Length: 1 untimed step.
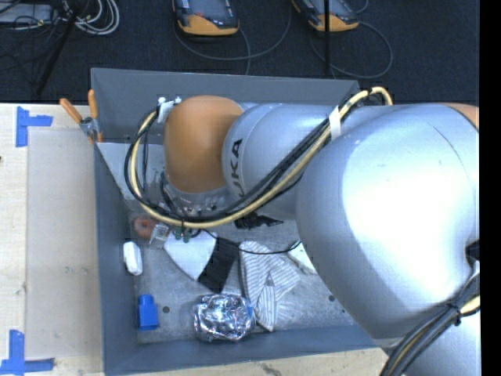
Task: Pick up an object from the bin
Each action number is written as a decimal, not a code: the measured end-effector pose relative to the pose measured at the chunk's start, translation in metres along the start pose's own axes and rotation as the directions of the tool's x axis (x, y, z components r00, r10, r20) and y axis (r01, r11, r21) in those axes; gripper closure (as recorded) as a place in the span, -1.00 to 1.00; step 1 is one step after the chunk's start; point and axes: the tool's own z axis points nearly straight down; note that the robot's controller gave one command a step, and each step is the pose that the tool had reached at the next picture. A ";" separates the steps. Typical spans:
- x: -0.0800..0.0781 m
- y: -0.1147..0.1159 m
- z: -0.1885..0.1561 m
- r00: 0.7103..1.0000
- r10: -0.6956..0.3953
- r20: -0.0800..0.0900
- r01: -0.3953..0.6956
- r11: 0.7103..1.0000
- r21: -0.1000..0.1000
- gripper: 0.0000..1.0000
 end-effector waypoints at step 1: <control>0.001 -0.001 -0.003 1.000 0.000 -0.001 0.000 1.000 0.003 1.00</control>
Offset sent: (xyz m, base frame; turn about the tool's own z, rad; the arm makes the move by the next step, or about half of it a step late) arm 0.0001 0.0001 0.0368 0.0000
